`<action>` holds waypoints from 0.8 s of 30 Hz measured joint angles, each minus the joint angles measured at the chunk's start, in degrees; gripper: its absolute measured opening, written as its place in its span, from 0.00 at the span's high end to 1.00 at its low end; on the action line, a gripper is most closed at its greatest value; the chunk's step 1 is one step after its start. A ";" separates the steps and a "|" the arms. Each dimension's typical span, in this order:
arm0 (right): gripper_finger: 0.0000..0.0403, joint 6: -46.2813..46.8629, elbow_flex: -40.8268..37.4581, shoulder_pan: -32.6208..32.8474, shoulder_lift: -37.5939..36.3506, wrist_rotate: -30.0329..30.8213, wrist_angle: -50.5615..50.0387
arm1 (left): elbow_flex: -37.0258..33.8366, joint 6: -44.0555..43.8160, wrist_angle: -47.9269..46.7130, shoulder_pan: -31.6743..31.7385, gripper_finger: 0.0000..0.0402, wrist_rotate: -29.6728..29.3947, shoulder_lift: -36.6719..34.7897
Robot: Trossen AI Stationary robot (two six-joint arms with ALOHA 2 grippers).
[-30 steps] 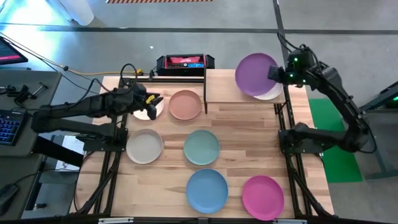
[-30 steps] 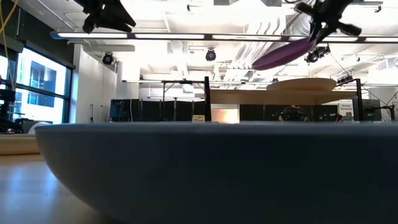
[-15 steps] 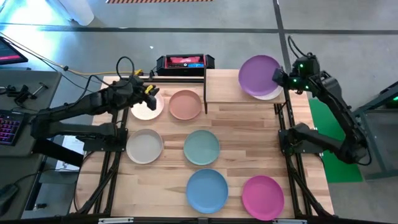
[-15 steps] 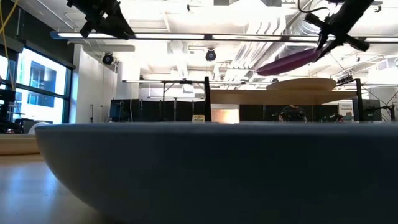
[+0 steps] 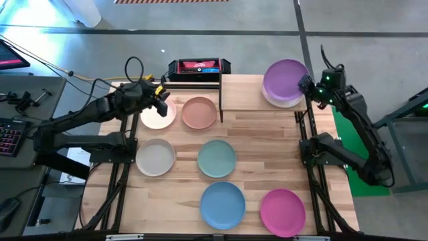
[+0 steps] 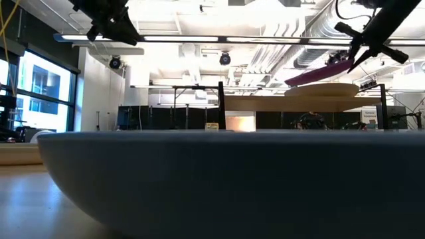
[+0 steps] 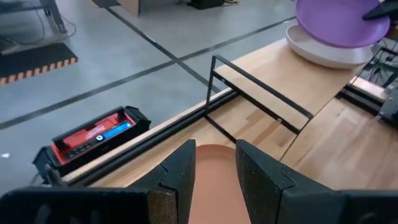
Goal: Place and stack plates onto a shelf
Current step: Stack the purple plate on top of the beige plate on the shelf
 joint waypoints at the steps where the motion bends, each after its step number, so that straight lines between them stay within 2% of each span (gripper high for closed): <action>1: 1.00 0.13 0.00 0.00 0.26 0.11 0.10 | 0.00 0.79 0.00 0.23 0.74 0.02 0.00; 15: 0.99 1.17 0.00 2.15 3.04 0.06 -1.80 | 0.00 2.93 0.00 1.42 0.74 0.59 0.00; 24: 0.90 1.22 0.00 3.89 4.52 4.13 -1.78 | 0.00 2.95 -0.18 1.42 0.74 1.97 0.00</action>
